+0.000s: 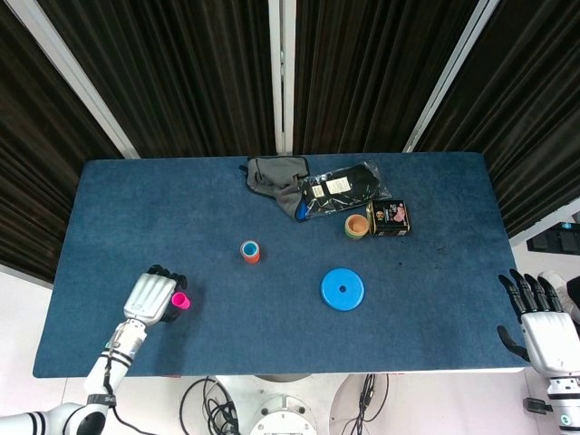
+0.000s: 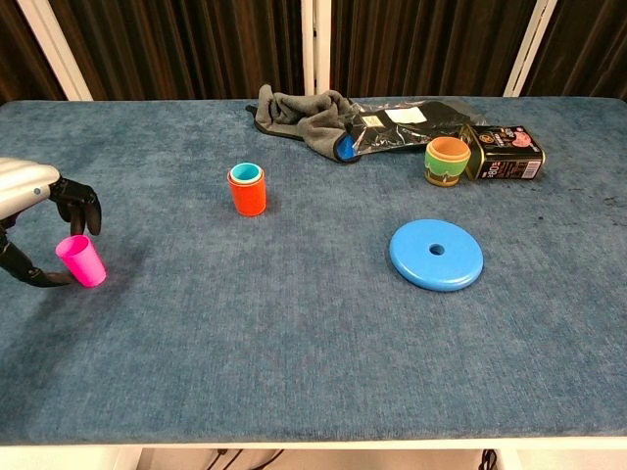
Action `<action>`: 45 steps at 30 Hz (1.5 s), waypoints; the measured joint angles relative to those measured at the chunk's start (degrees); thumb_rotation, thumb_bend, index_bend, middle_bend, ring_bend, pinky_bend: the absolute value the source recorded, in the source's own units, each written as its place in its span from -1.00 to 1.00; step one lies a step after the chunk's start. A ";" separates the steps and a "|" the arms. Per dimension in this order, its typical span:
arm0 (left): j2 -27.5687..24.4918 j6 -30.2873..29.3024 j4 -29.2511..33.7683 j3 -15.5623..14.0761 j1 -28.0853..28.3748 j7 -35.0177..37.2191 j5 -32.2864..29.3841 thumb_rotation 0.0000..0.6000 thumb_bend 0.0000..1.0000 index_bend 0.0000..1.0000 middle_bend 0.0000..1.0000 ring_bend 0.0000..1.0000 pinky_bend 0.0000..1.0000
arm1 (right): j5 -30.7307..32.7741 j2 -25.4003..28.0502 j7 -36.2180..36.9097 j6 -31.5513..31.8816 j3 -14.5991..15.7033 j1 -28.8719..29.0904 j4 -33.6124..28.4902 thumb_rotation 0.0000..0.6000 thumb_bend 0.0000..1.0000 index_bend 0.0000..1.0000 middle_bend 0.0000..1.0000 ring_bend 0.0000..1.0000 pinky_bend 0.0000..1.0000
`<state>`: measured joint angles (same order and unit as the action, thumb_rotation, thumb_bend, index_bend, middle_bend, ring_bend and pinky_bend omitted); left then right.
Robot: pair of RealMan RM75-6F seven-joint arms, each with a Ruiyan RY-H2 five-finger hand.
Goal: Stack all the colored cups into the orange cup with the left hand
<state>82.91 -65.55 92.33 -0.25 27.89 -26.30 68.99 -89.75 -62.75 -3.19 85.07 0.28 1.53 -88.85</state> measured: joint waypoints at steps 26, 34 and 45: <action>1.20 1.28 -1.51 1.32 0.23 -0.76 0.52 1.00 -0.56 0.05 0.09 -0.11 -0.46 | 0.93 -0.46 1.37 -0.96 -0.09 0.13 1.47 1.00 -0.45 -1.00 -1.00 -1.00 -1.00; 0.37 0.69 0.15 2.63 0.39 -0.03 1.08 1.00 -0.56 0.08 0.11 -0.08 -0.45 | 0.93 -0.34 1.37 -0.79 -0.20 0.12 1.41 1.00 -0.46 -1.00 -1.00 -1.00 -1.00; -2.16 4.10 4.37 10.12 6.20 0.21 -1.86 1.00 -0.55 0.08 0.12 -0.07 -0.45 | 0.61 -0.55 1.69 -0.91 -0.15 0.32 1.43 1.00 -0.45 -1.00 -1.00 -1.00 -1.00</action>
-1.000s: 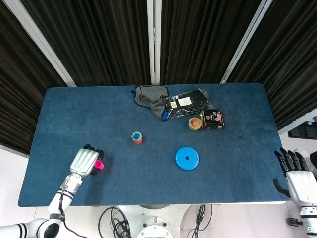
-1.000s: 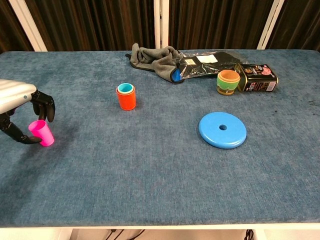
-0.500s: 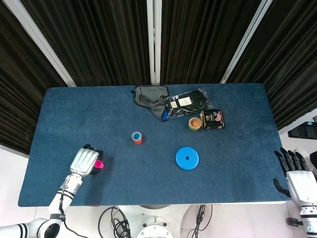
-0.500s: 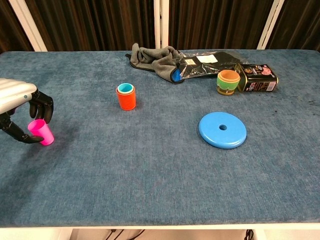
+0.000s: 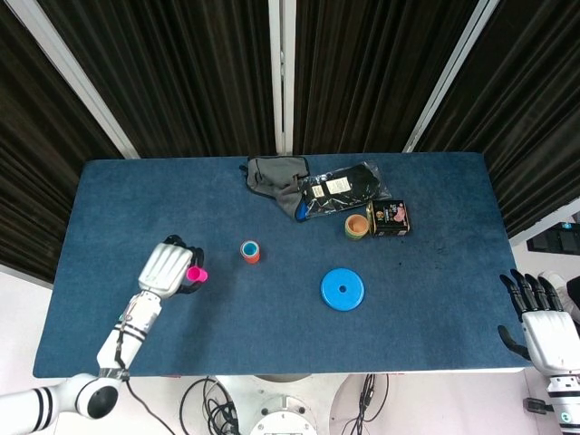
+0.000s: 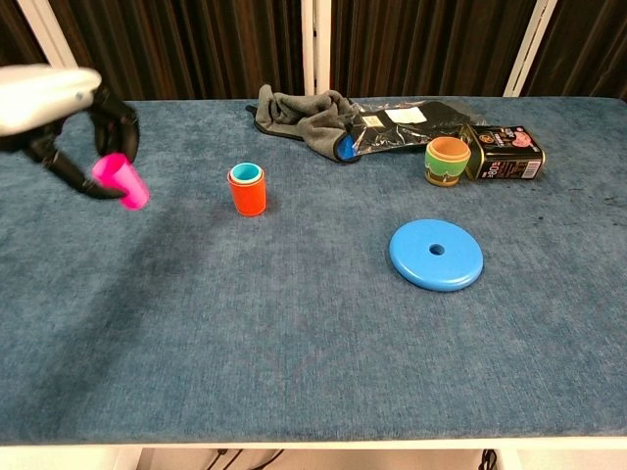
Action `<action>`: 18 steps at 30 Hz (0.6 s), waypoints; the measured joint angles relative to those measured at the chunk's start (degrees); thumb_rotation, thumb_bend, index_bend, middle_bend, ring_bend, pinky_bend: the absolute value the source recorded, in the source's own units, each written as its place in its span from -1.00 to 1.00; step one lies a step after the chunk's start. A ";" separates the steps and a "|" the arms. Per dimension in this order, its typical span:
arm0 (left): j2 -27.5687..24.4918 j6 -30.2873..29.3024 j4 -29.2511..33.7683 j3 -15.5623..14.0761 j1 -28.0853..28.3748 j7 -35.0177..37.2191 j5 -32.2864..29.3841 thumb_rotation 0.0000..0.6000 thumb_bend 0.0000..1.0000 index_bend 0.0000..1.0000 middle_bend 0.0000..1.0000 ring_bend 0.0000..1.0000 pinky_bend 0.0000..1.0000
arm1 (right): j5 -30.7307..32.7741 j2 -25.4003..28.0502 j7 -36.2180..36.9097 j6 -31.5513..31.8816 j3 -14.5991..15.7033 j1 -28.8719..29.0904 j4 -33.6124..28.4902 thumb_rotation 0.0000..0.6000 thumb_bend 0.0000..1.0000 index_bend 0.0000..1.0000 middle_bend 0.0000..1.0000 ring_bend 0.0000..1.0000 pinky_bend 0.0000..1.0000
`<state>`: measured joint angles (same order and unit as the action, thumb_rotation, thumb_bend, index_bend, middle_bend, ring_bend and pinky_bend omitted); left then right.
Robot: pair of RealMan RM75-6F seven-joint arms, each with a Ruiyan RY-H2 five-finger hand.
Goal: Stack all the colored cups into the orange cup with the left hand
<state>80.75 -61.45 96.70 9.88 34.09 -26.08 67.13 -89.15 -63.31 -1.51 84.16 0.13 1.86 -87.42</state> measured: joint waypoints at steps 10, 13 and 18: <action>0.55 8.24 -2.65 6.72 10.62 -3.69 -11.36 1.00 -0.55 0.08 0.12 -0.05 -0.46 | 0.21 0.12 1.81 0.26 -0.02 -0.24 1.05 1.00 -0.45 -1.00 -1.00 -1.00 -1.00; 2.36 9.50 -4.81 7.32 13.42 -4.95 -14.14 1.00 -0.55 0.08 0.12 -0.05 -0.47 | 0.19 0.06 2.23 0.07 -0.04 -0.11 1.43 1.00 -0.45 -1.00 -1.00 -1.00 -1.00; 4.81 11.32 -7.87 7.70 17.04 -5.75 -17.04 1.00 -0.55 0.08 0.12 -0.06 -0.50 | -0.16 0.09 2.45 0.10 0.10 -0.06 1.42 1.00 -0.45 -1.00 -1.00 -1.00 -1.00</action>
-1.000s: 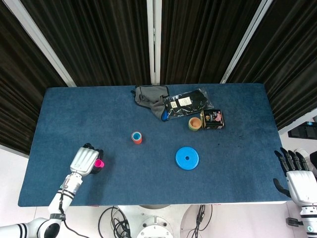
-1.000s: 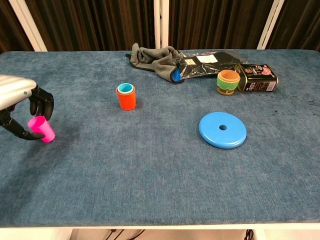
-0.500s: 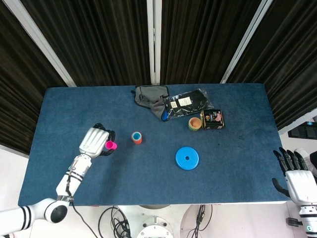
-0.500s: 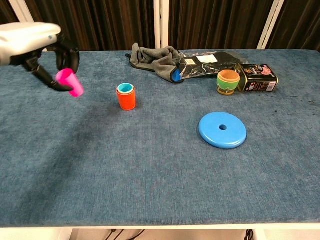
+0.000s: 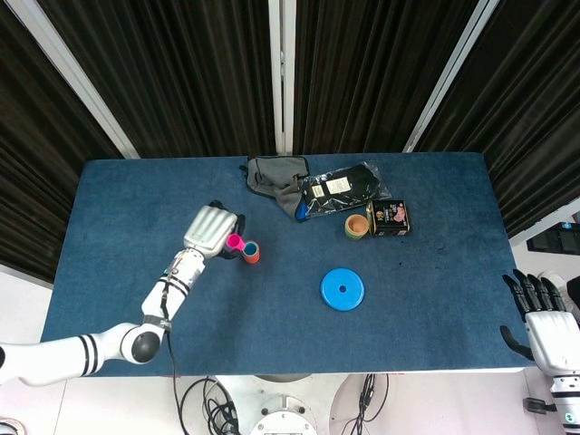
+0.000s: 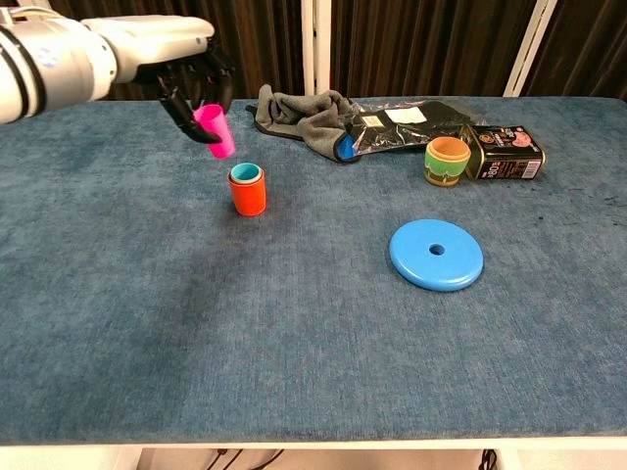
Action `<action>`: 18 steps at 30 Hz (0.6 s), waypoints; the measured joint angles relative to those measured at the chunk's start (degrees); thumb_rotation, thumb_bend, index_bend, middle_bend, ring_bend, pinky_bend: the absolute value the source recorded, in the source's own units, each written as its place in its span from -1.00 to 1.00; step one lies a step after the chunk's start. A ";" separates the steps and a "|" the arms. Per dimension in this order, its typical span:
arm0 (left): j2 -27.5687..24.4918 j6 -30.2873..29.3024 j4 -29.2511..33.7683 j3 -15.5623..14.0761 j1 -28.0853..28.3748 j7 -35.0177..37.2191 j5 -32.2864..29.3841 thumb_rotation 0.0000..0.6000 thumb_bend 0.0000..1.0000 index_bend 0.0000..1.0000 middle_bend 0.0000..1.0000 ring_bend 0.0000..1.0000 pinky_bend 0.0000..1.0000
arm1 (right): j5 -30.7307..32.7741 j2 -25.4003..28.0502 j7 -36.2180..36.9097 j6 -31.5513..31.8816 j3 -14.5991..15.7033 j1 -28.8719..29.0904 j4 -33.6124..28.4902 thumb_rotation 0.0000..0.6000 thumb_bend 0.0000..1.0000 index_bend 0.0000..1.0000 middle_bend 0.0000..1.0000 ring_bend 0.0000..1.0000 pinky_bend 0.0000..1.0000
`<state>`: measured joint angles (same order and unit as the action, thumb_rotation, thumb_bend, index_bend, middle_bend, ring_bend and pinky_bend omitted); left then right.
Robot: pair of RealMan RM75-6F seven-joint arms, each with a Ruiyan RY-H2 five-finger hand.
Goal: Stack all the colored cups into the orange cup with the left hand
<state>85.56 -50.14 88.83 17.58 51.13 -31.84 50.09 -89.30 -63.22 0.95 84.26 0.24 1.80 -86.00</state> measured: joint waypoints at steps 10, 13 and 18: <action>2.92 0.03 -2.80 -0.90 3.45 -0.09 -3.02 1.00 -0.54 0.08 0.12 -0.06 -0.50 | 0.49 -0.28 1.29 -0.36 -0.04 -0.05 1.28 1.00 -0.45 -1.00 -1.00 -1.00 -1.00; 3.88 -0.19 -3.91 -1.19 4.17 0.20 -3.07 1.00 -0.54 0.07 0.12 -0.06 -0.51 | 0.18 -0.50 1.51 -0.22 0.08 -0.05 1.44 1.00 -0.45 -1.00 -1.00 -1.00 -1.00; 4.79 -0.16 -5.63 -2.00 4.84 0.69 -3.78 1.00 -0.54 0.05 0.10 -0.06 -0.52 | 0.51 -0.55 2.16 -0.14 0.02 -0.20 2.02 1.00 -0.45 -1.00 -1.00 -1.00 -1.00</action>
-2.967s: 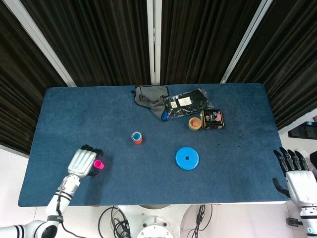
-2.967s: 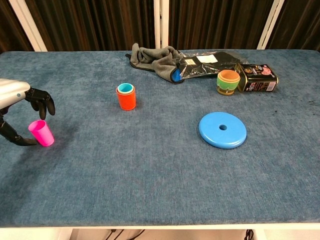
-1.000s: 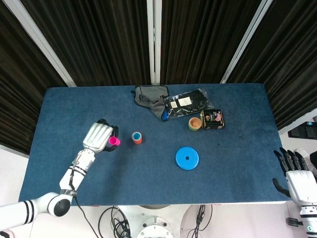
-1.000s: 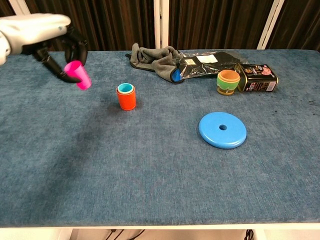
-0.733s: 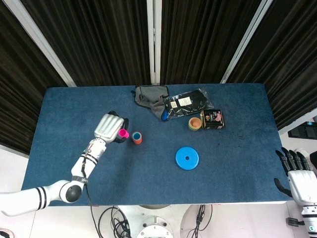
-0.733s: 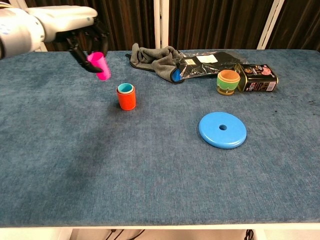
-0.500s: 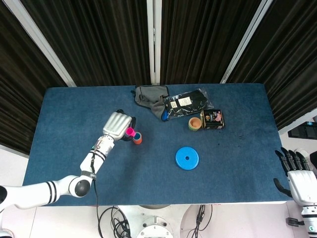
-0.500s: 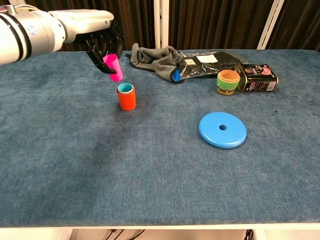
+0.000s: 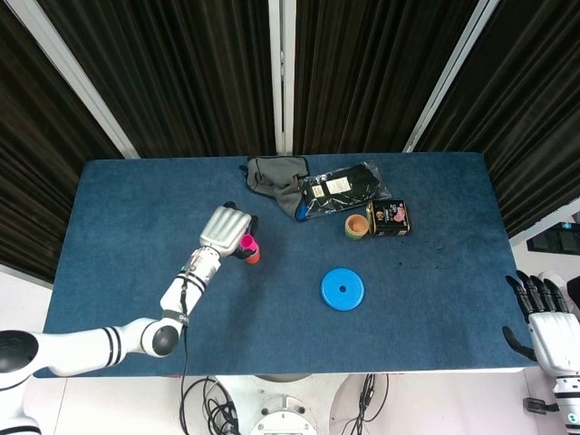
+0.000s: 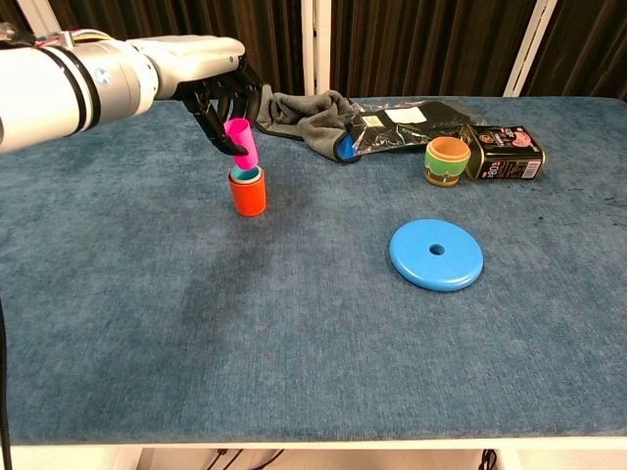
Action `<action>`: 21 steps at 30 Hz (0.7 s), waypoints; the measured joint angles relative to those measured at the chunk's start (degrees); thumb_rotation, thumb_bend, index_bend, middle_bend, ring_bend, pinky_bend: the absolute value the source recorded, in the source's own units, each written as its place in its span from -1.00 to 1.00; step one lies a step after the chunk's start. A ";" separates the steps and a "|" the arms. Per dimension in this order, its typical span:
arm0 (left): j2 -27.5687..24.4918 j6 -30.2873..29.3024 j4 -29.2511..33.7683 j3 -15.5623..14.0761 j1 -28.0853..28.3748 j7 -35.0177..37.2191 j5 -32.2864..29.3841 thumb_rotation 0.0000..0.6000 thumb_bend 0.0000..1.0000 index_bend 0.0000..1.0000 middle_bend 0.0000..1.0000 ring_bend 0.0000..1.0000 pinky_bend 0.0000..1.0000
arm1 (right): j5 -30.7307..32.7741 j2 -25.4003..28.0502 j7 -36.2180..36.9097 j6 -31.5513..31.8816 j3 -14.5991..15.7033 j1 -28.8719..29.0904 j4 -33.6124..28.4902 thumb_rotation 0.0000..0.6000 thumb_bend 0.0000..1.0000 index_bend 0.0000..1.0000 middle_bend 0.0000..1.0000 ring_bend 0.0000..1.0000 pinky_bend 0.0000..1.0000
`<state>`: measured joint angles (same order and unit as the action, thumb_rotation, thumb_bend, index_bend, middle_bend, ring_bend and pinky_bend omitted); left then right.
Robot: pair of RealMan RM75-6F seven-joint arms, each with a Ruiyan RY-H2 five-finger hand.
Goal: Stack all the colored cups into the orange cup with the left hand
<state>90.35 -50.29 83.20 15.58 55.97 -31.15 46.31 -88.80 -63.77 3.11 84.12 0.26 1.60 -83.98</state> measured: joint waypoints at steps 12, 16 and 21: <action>1.47 -0.26 -2.55 -1.84 0.46 1.27 -0.38 1.00 -0.54 0.04 0.09 -0.08 -0.52 | 0.39 -0.12 0.94 -0.03 -0.09 -0.20 1.03 1.00 -0.45 -1.00 -1.00 -1.00 -1.00; 1.83 0.02 -2.85 -2.23 0.68 1.58 -0.44 1.00 -0.54 -0.01 0.02 -0.11 -0.52 | 0.50 -0.29 0.91 -0.24 -0.15 -0.09 1.16 1.00 -0.45 -1.00 -1.00 -1.00 -1.00; 2.05 0.38 -3.04 -2.40 0.83 2.57 0.16 1.00 -0.63 -0.46 -0.45 -0.46 -0.58 | 0.22 -0.19 0.68 -0.22 -0.05 -0.04 0.87 1.00 -0.45 -1.00 -1.00 -1.00 -1.00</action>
<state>92.39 -49.92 80.15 13.18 56.81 -28.58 46.47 -88.58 -63.96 3.79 83.90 0.21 1.56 -83.11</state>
